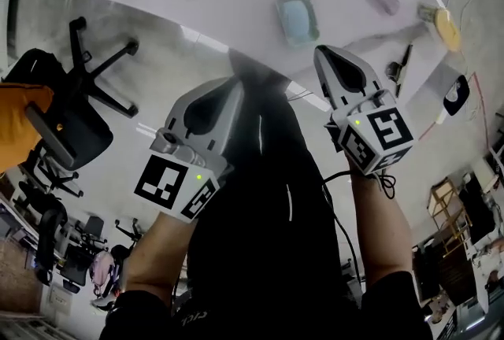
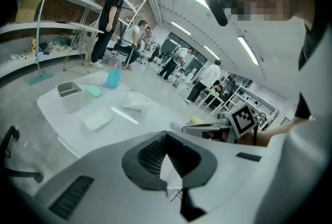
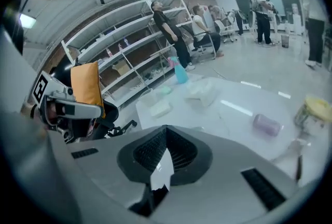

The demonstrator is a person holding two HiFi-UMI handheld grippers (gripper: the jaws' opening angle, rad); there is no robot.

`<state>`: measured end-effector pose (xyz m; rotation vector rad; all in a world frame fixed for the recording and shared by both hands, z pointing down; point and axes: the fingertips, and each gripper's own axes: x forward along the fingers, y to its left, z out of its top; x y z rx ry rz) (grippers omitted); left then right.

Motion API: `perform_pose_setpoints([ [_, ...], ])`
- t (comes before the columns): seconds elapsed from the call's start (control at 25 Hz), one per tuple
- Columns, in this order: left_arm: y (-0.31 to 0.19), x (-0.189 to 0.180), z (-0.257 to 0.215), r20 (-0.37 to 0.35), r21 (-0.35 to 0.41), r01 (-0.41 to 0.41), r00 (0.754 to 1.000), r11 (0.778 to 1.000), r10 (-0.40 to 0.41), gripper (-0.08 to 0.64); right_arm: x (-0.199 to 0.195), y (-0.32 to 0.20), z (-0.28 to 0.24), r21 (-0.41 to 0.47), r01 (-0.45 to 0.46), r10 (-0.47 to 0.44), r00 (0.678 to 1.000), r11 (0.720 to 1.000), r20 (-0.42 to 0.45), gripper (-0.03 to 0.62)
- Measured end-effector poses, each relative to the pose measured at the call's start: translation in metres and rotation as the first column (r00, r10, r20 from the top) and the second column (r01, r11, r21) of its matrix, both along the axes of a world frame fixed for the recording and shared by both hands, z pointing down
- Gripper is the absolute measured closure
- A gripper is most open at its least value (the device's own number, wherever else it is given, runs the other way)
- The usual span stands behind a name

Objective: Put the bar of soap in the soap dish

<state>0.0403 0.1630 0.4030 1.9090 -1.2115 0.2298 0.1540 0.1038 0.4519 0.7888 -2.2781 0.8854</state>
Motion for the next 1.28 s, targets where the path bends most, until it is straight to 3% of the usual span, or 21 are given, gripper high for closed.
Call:
perform_pose_setpoints([
  [0.24,-0.020,0.008,-0.080,0.039,0.084,-0.029,0.999,0.996,0.025,0.551,0.019,0.002,-0.102,0.070,0.019,-0.021,0.999,0.997,0.033,0.577],
  [0.48,-0.032,0.031,-0.160,0.054,0.181,-0.057,0.997,0.982,0.048,0.551,0.021,0.015,-0.191,0.212,0.094,-0.103,0.994,0.973,0.033,0.577],
  [0.6,-0.031,0.038,-0.198,0.065,0.228,-0.064,0.997,0.972,0.051,0.549,0.032,0.020,-0.233,0.241,0.070,-0.086,0.995,0.968,0.058,0.577],
  [0.92,-0.059,0.046,-0.291,0.119,0.398,-0.093,0.992,0.913,0.050,0.551,0.051,0.014,-0.319,0.356,0.012,-0.058,0.991,0.934,0.117,0.577],
  [1.28,-0.049,0.050,-0.335,0.162,0.463,-0.106,0.986,0.880,0.033,0.549,0.078,0.016,-0.375,0.428,-0.094,0.002,0.977,0.899,0.211,0.577],
])
